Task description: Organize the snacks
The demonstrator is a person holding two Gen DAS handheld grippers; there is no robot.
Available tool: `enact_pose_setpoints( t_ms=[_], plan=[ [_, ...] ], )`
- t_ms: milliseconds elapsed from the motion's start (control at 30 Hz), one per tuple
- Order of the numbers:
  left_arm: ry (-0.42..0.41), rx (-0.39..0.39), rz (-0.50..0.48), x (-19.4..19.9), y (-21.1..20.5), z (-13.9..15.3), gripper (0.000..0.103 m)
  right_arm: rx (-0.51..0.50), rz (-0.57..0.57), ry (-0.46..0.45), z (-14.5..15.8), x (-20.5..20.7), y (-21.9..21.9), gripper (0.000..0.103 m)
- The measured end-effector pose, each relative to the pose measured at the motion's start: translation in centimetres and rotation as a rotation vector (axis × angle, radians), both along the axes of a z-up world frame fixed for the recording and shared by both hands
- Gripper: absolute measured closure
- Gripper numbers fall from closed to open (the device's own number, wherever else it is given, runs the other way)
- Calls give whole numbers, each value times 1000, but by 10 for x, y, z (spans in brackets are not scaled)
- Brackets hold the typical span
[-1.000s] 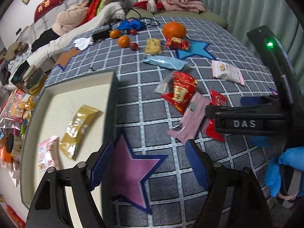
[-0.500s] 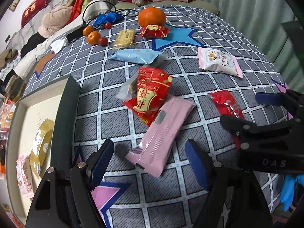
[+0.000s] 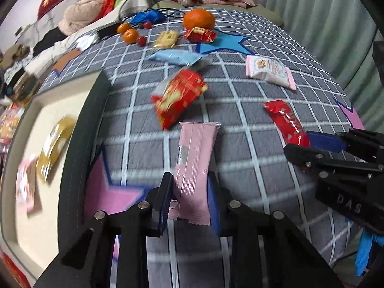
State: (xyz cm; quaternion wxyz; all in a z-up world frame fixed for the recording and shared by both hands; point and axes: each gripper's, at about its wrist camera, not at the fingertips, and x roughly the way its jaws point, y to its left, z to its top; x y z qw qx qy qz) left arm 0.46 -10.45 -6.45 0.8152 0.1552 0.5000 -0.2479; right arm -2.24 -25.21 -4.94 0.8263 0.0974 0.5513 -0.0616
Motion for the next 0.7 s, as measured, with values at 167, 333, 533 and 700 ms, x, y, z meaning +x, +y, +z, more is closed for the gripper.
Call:
enact_pose_setpoints(
  t_ms=[167,333,533,700],
  plan=[
    [3,-16,43,-29,21,1,72,10,18,-4,1,-23,12,64],
    [-3,-22,39,-49,29,2,72,27,35,-2,3,-49,23,64],
    [-16,-4,45,-49,29,4,30,30,39,2,6,-75,30,47],
    [-12,-21,36,-40,29,6,24,-1,-5,-6,7,-73,22,25]
  ],
)
